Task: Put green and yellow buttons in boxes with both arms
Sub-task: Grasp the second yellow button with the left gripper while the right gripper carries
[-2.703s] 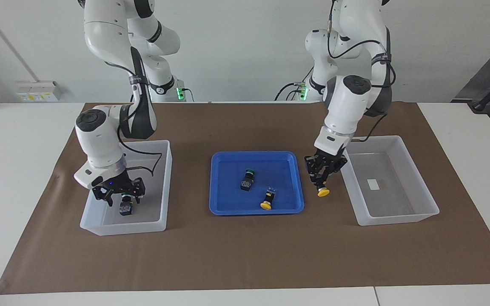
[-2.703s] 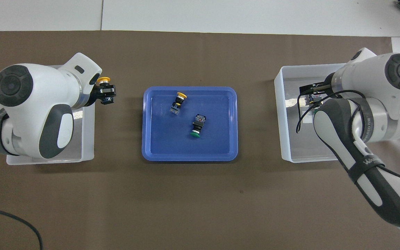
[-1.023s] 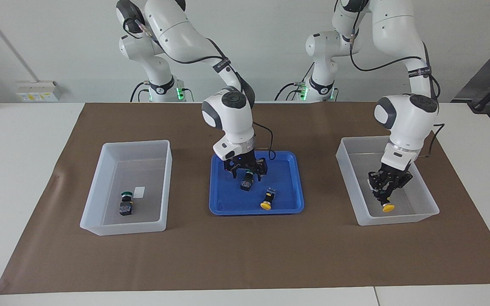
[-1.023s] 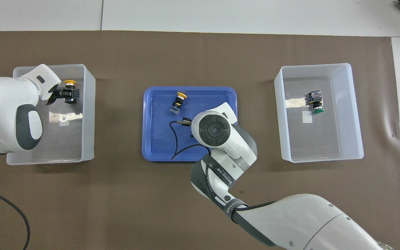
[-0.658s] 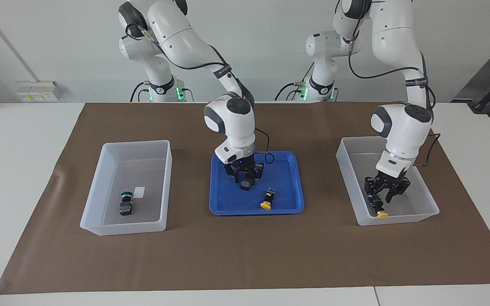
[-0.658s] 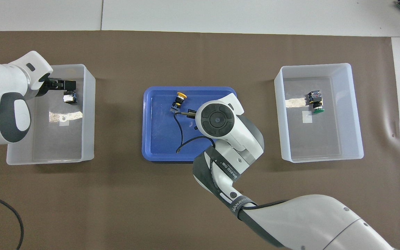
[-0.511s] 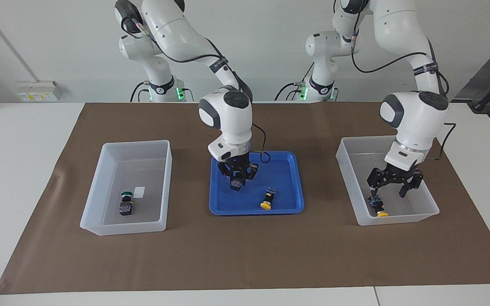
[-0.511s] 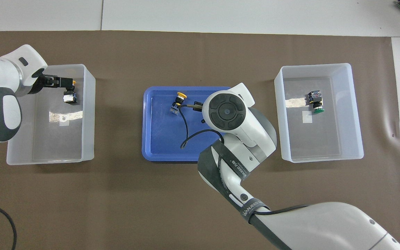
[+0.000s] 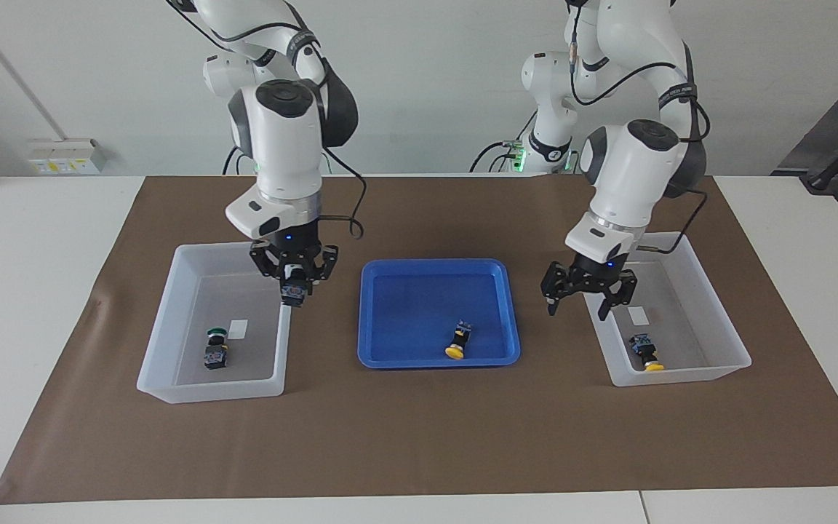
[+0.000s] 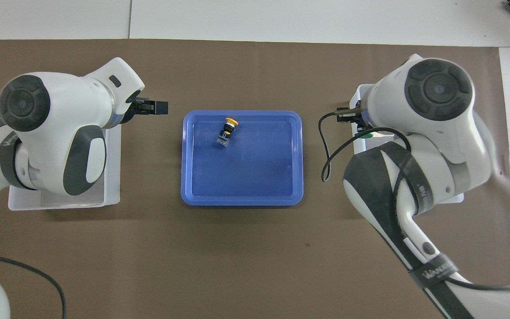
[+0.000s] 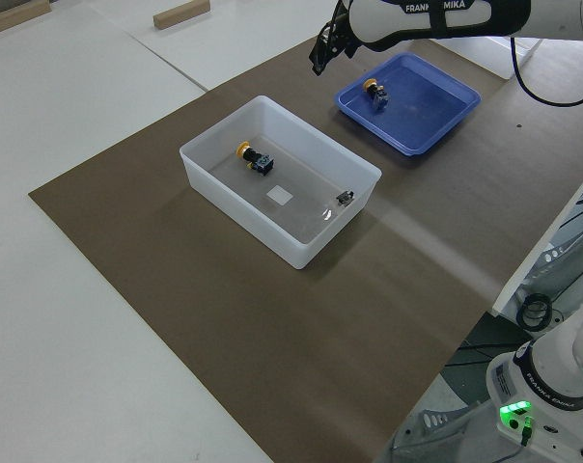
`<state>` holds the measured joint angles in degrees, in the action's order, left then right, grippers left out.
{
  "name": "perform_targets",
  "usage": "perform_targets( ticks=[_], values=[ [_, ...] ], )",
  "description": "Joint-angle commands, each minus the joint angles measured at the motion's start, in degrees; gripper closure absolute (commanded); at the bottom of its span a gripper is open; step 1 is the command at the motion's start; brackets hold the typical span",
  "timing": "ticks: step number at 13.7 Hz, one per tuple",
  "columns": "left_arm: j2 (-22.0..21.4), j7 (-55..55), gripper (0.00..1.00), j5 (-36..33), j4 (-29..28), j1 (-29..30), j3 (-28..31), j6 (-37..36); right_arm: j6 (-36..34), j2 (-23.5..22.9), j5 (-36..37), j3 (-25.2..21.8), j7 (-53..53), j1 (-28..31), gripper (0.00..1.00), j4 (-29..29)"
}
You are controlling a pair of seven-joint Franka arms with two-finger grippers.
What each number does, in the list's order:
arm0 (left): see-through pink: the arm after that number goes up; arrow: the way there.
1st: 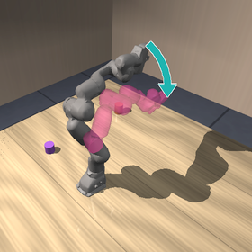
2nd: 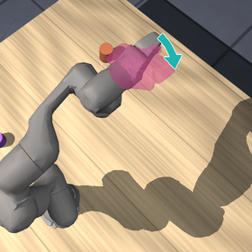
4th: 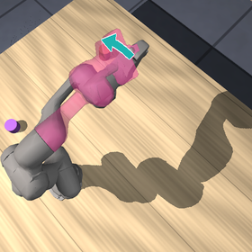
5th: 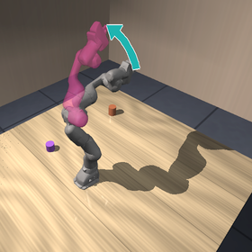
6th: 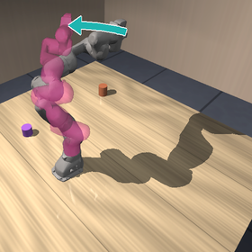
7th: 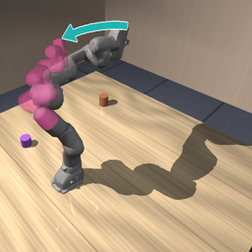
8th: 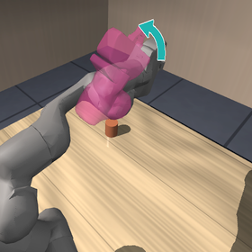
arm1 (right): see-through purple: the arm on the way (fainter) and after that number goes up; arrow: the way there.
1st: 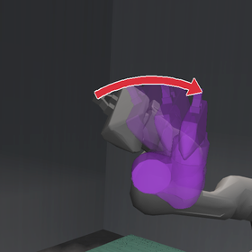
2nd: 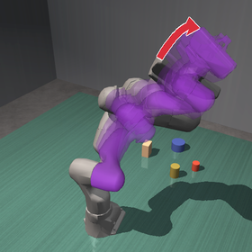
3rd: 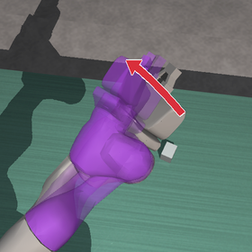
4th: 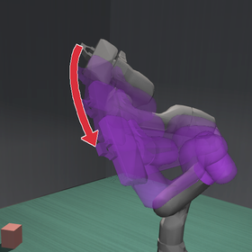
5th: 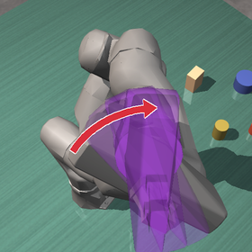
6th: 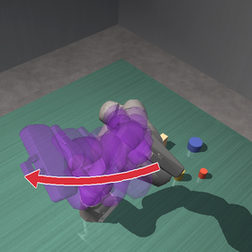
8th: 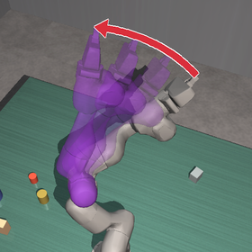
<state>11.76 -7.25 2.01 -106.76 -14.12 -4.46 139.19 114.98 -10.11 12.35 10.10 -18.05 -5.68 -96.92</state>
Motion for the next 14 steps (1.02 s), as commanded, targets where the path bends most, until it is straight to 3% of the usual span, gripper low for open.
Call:
perform_targets(
  ticks=[1,5,8,11,12,14],
  values=[
    [1.7,-3.3,0.0,0.5,-3.1,-5.1,0.9,7.7,-2.2,3.1,-4.3,0.6,12.3,6.8,1.0,-2.3],
    [5.2,-4.1,0.0,0.5,-4.9,-9.7,0.9,13.9,0.8,3.8,-8.3,0.6,22.8,13.6,1.0,-9.1],
    [9.8,-6.1,0.0,0.5,-4.8,-12.2,0.9,20.8,10.7,3.3,-8.4,0.5,23.7,15.3,1.0,-17.7],
    [12.0,-6.4,0.0,0.5,-4.8,-13.2,0.9,22.3,20.5,0.6,-8.5,0.5,23.1,15.4,1.0,-23.3],
    [12.1,-6.3,0.0,0.5,-4.9,-13.1,0.9,22.9,21.2,-0.7,-8.5,0.5,23.1,15.5,0.94,-23.5],
    [13.4,-6.3,0.0,0.5,-4.8,-13.2,0.9,23.7,22.4,-1.3,-8.5,0.5,22.5,15.8,0.56,-23.9]
  ],
)
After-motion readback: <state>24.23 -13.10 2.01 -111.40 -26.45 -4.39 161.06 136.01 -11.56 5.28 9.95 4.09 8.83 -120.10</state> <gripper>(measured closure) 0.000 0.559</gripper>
